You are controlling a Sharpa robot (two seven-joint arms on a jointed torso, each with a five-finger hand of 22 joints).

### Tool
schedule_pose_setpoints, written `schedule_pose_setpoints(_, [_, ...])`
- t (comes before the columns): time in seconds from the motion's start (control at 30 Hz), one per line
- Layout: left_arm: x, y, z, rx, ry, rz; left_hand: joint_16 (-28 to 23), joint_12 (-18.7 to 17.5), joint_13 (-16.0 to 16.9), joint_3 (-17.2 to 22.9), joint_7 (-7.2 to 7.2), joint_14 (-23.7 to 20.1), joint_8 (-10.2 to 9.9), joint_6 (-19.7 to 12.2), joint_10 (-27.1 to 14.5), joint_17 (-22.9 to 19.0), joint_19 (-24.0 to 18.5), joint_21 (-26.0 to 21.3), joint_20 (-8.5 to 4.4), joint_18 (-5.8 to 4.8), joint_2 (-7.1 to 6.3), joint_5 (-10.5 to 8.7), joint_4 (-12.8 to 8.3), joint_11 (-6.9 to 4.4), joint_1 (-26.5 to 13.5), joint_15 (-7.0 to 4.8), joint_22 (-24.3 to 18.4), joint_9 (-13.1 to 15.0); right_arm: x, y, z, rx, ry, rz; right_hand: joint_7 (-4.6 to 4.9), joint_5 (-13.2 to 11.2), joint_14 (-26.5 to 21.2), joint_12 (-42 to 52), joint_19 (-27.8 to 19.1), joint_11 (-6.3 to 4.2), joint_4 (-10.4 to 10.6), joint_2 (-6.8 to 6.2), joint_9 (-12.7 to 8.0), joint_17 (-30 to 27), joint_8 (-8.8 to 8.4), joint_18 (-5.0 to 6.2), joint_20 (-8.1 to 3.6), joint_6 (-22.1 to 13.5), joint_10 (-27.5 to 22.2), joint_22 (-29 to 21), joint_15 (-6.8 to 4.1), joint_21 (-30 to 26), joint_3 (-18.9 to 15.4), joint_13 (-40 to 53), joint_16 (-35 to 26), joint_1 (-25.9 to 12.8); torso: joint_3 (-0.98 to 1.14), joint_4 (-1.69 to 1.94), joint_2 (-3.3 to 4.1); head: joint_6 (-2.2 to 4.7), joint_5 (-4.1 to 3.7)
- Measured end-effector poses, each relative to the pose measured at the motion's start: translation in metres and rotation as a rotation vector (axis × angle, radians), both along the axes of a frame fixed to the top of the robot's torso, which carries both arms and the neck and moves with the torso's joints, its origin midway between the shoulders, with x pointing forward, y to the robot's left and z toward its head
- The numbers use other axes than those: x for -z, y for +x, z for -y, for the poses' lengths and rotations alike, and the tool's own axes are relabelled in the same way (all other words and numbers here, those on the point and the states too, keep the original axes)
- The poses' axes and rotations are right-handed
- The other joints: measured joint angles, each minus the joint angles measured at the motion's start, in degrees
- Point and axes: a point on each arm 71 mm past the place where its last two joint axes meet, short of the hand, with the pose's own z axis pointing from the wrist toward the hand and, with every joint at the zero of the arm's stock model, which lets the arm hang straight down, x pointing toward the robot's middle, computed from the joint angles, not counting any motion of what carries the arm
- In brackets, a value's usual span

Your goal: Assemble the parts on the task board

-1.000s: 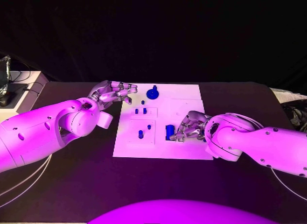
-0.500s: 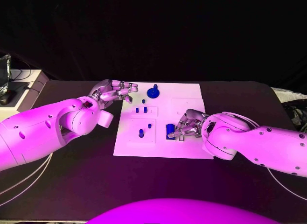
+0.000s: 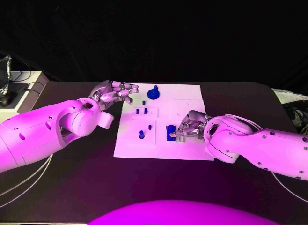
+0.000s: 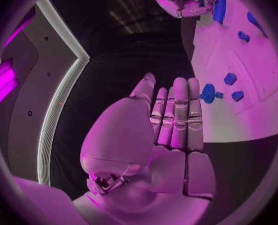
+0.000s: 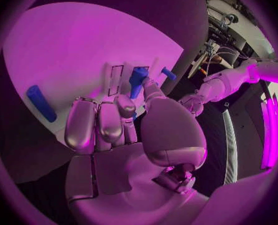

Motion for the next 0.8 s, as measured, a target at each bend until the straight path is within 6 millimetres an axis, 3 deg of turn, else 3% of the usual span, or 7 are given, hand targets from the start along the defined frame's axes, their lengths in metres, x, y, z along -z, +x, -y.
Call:
schedule_pose_setpoints(0.23, [0.001, 0.001, -0.003, -0.006, 0.003, -0.002, 0.0, 0.0, 0.0, 0.0, 0.0, 0.0, 0.0, 0.0, 0.0, 0.0, 0.0, -0.26, 0.0, 0.0, 0.0, 0.0, 0.0, 0.0, 0.0, 0.0, 0.13, 0.0, -0.006, 0.001, 0.014, 0.047, 0.044, 0.016, 0.0, 1.06, 0.0, 0.0, -0.01, 0.0, 5.63, -0.67, -0.3, 0.04, 0.0, 0.0, 0.01, 0.0, 0.0, -0.01, 0.0, 0.0, -4.96, -0.01, 0.0, -0.79, 0.03, -0.02, 0.03, 0.19, -0.07])
schedule_pose_setpoints(0.4, [0.002, 0.002, -0.005, -0.013, 0.007, -0.003, 0.0, 0.0, 0.0, 0.0, 0.0, 0.0, 0.0, 0.0, 0.0, -0.05, 0.0, -0.26, 0.0, 0.0, 0.0, 0.0, 0.0, 0.0, 0.0, 0.0, 0.12, 0.0, -0.018, 0.003, 0.028, 0.087, 0.096, 0.031, 0.0, 1.61, -0.01, 0.0, -0.01, 0.0, 5.92, 0.25, -0.34, 0.25, -0.01, 0.0, 0.01, 0.0, 0.0, -0.01, 0.0, 0.39, -8.11, 0.13, 0.0, -1.06, 0.07, -0.04, 0.03, 0.41, -0.09])
schedule_pose_setpoints(0.53, [0.002, 0.002, -0.006, -0.014, 0.007, -0.003, 0.0, 0.0, 0.0, 0.0, 0.0, 0.0, 0.0, 0.0, 0.0, -0.05, 0.0, -0.25, 0.0, 0.0, 0.0, 0.0, 0.0, 0.0, 0.0, 0.0, 0.12, 0.0, -0.03, 0.006, 0.048, 0.127, 0.12, 0.039, 0.0, 2.06, -0.01, 0.0, -0.02, 0.0, 4.5, 1.85, -0.53, 0.36, -0.16, 0.0, 0.02, 0.0, 0.0, -0.01, 0.0, 0.39, -9.42, 0.13, 0.0, -0.21, 0.05, -0.09, 0.02, 0.64, -0.26])
schedule_pose_setpoints(0.63, [0.002, 0.003, -0.005, -0.013, 0.007, -0.003, 0.0, 0.01, 0.0, 0.0, 0.0, 0.0, 0.0, 0.0, 0.0, -0.05, 0.0, -0.25, 0.0, 0.0, 0.0, 0.0, 0.0, 0.0, 0.0, 0.0, 0.12, 0.0, -0.034, 0.009, 0.066, 0.153, 0.109, 0.04, 0.22, 2.72, -0.01, 0.0, -0.02, 0.01, 1.61, 3.13, -0.78, 0.36, -0.66, 0.0, 0.02, -0.22, -0.01, -0.01, 0.01, 0.39, -9.1, 0.11, 0.0, 1.07, 0.03, -0.15, 0.01, 0.8, -0.54])
schedule_pose_setpoints(0.77, [0.002, 0.002, -0.004, -0.011, 0.005, -0.002, 0.0, 0.23, 0.0, -0.16, 0.0, 0.0, 0.0, 0.0, 0.0, -0.05, 0.22, -0.24, 0.21, 0.01, 0.0, 0.0, 0.16, 0.0, 0.0, 0.0, 0.12, 0.0, -0.034, 0.011, 0.09, 0.162, 0.054, 0.012, 0.74, 2.72, -0.01, -0.71, -0.02, 0.45, -1.03, 3.3, -2.31, 0.52, -2.56, 0.0, 0.02, -0.74, -0.46, -0.01, 0.01, 0.39, -8.12, -0.26, 0.0, 2.37, 0.03, -0.29, -0.04, 0.94, -0.9])
schedule_pose_setpoints(0.8, [0.001, 0.002, -0.004, -0.009, 0.005, -0.002, 0.0, 0.23, 0.0, -0.16, 0.0, 0.0, 0.0, 0.0, 0.0, -0.05, 0.22, -0.24, 0.22, 0.01, 0.0, 0.0, 0.16, 0.0, 0.0, 0.0, 0.12, 0.0, -0.033, 0.011, 0.096, 0.159, 0.034, 0.0, 1.26, 2.24, 0.0, -1.44, -0.02, 0.84, -1.26, 3.17, -3.45, 0.52, -3.85, 0.0, 0.03, -1.26, -0.86, -0.02, 0.05, 0.39, -7.89, -0.63, 0.0, 2.49, 0.03, -0.34, -0.05, 0.95, -0.99])
